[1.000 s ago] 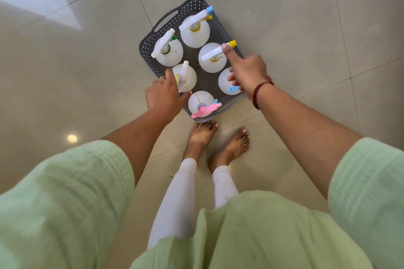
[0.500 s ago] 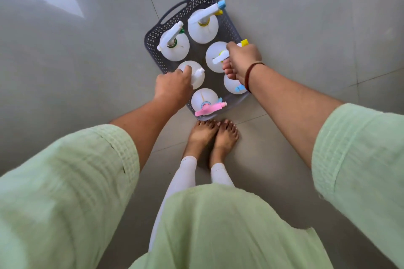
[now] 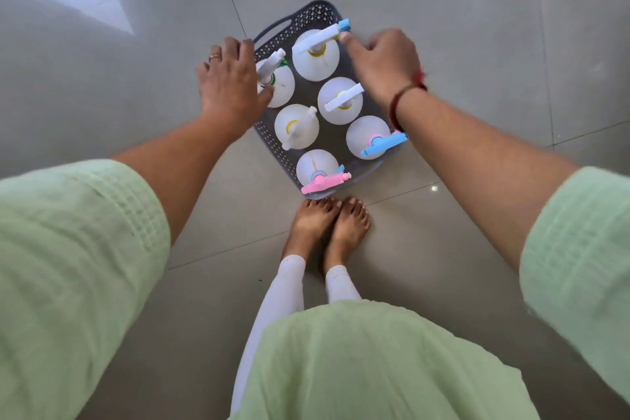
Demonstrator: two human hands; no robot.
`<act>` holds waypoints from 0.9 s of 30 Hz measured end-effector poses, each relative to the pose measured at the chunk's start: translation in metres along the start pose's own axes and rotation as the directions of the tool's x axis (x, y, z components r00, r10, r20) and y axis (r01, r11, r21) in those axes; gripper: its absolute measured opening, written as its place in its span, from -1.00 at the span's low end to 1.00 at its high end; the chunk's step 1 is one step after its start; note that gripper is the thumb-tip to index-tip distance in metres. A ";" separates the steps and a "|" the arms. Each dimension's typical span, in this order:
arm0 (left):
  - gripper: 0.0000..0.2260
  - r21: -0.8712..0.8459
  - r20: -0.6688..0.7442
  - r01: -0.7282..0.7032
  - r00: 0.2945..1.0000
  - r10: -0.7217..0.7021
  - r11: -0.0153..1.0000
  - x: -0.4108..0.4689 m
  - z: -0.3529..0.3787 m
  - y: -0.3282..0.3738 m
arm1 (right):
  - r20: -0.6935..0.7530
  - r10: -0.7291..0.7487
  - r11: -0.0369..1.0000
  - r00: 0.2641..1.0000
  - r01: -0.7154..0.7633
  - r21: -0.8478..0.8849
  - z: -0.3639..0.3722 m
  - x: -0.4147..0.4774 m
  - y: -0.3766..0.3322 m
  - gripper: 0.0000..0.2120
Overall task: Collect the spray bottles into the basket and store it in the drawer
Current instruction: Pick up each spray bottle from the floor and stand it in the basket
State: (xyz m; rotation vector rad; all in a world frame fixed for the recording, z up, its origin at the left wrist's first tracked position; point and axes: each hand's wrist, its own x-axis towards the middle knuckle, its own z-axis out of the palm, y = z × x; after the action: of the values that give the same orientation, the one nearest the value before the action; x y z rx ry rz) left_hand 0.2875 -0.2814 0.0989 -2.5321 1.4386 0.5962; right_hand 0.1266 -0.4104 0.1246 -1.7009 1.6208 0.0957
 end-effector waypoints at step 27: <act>-0.54 -0.141 -0.026 -0.241 0.970 0.240 0.960 0.012 -0.015 -0.007 | -0.047 0.263 0.926 0.964 -0.239 0.292 -0.009 0.008 0.008 -0.30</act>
State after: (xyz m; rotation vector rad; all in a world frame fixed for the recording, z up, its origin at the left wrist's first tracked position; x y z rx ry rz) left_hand 0.3024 -0.2922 0.1074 -2.4828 1.7845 0.7529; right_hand 0.1170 -0.4212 0.1228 -1.2900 1.8149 -0.0831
